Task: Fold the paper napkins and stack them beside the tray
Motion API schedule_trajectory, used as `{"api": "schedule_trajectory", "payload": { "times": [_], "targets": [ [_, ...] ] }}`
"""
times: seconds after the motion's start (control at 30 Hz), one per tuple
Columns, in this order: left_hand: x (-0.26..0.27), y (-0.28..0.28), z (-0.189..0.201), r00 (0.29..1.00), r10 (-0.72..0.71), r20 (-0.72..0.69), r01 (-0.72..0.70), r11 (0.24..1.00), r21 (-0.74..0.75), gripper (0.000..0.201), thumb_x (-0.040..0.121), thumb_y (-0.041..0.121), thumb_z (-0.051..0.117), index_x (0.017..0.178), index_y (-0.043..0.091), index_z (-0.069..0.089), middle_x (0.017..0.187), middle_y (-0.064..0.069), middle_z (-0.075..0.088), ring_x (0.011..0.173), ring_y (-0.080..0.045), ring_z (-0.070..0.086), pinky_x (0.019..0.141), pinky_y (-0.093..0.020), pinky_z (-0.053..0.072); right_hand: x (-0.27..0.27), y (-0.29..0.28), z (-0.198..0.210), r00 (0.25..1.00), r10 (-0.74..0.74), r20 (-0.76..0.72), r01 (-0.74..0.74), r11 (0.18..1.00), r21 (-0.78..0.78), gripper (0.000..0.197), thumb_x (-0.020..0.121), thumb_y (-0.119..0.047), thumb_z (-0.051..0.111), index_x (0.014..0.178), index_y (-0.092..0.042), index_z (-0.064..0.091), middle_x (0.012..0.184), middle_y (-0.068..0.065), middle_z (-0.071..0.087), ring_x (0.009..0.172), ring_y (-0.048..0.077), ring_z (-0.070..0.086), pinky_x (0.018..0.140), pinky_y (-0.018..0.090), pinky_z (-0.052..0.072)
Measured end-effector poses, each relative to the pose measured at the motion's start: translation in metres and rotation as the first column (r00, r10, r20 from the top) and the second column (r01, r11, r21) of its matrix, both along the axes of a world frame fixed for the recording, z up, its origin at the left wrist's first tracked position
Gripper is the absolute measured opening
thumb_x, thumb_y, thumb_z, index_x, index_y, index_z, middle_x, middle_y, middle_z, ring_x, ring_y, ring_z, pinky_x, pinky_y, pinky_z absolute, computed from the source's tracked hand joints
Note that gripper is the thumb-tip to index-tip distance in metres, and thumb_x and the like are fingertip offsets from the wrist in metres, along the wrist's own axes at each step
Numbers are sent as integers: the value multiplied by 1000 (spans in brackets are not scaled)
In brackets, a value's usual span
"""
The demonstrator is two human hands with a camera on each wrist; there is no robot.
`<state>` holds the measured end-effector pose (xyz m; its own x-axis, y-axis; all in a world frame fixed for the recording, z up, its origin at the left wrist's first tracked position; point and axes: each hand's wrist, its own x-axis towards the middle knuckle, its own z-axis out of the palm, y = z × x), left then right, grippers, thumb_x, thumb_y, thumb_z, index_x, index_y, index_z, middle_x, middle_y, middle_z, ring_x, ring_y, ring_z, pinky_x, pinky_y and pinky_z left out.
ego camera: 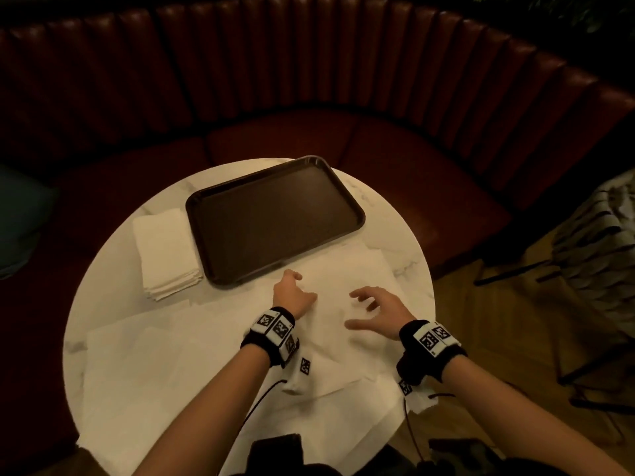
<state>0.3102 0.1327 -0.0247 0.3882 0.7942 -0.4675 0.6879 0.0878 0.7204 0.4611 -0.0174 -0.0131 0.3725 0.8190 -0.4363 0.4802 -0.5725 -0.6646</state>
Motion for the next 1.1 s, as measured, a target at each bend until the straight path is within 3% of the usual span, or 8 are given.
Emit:
{"api": "schedule_trajectory", "payload": {
  "times": [0.17,0.33,0.4,0.47,0.57,0.77,0.9,1.1],
  "targets": [
    [-1,-9,28,951,196,239,-141,963,-228,51,81,1,68,121,8,39,58,-5,58,45,-15,53,53,-27,51,-31,4,10,945,313,96,-315,949,3,116,57,-67,77,151,-29,19,153,-6,26,137,15,29,114,36,29],
    [-21,-7,61,753,454,475,-257,869,-424,43,90,12,66,122,11,37,79,-11,56,57,-18,59,50,-19,52,-42,30,20,981,153,117,-176,961,215,41,88,-16,61,129,-20,58,127,2,63,115,20,58,88,21,40],
    [-37,-4,70,670,527,522,-346,845,-408,34,94,17,61,120,10,40,82,-14,58,61,-21,61,51,-22,55,-46,43,29,996,74,-59,-57,966,251,29,90,-4,52,111,-16,69,106,6,70,94,22,63,76,24,44],
    [-57,-3,68,644,552,529,-449,833,-323,28,97,18,56,120,7,44,92,-17,61,74,-22,63,60,-26,57,-53,55,42,946,1,-324,60,982,178,26,91,0,49,103,-9,69,93,13,67,80,25,60,72,32,49],
    [-88,-10,56,746,506,432,-501,855,-136,24,97,29,55,116,15,55,114,-8,62,94,-14,60,81,-30,53,-69,75,57,819,-110,-564,176,982,63,17,94,-5,51,99,-7,67,95,11,68,83,25,64,76,35,53],
    [-132,-24,53,705,497,506,-352,864,-360,32,96,29,56,125,15,61,117,-1,69,109,-19,64,91,-35,53,-116,113,63,626,-155,-764,228,974,-11,26,97,-14,51,121,-6,58,117,15,66,104,32,64,87,43,53],
    [-154,-12,53,611,573,547,-394,819,-418,23,94,13,59,116,9,65,106,-10,73,99,-25,69,83,-35,59,-146,136,63,664,-89,-742,163,986,27,32,95,-16,55,125,-5,58,118,14,66,106,33,64,92,46,51],
    [-178,47,48,591,633,500,-532,772,-348,14,91,2,60,102,0,69,99,-17,72,88,-28,69,75,-30,60,-145,152,70,647,-51,-761,210,971,113,37,91,-10,61,126,-18,56,116,7,69,106,23,66,91,37,52]
  ]
}}
